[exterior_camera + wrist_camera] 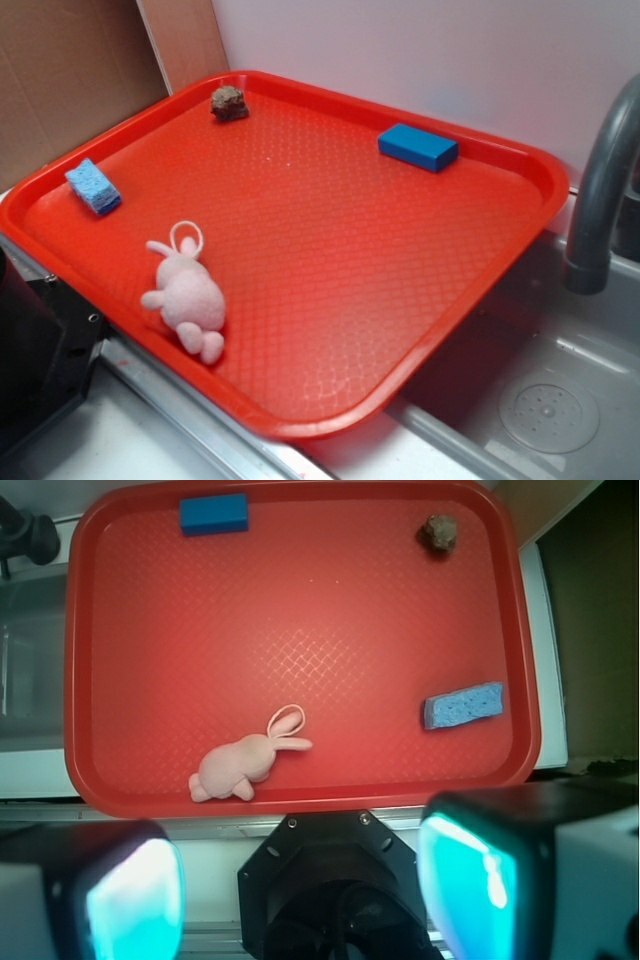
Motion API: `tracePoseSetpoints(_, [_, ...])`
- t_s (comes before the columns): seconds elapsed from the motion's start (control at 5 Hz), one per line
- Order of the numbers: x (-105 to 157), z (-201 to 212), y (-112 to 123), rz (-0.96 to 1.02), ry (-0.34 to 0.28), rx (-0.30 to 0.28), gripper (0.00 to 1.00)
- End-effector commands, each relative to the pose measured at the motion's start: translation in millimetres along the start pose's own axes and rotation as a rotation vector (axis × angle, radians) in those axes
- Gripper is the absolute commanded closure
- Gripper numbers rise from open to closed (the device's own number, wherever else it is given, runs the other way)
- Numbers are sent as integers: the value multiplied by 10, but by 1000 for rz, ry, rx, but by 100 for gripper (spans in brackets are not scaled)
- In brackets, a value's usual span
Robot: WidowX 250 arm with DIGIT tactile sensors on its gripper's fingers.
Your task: Grab the blue block.
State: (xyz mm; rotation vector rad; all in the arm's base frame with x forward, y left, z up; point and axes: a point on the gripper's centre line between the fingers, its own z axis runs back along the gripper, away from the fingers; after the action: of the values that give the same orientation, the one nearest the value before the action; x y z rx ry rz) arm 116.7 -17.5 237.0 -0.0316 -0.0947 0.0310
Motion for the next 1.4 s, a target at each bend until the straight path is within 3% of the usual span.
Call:
tracePoseSetpoints(0.0, [0, 0, 0, 0, 0, 0, 0])
tracePoseSetpoints(0.2, [452, -544, 33, -5, 96, 67, 0])
tracePoseSetpoints(0.4, [1006, -675, -73, 242, -151, 134, 0])
tracePoseSetpoints(0.6, [1385, -659, -78, 388, -302, 79, 0])
tracePoseSetpoints(1.2, [1385, -659, -78, 388, -302, 79, 0])
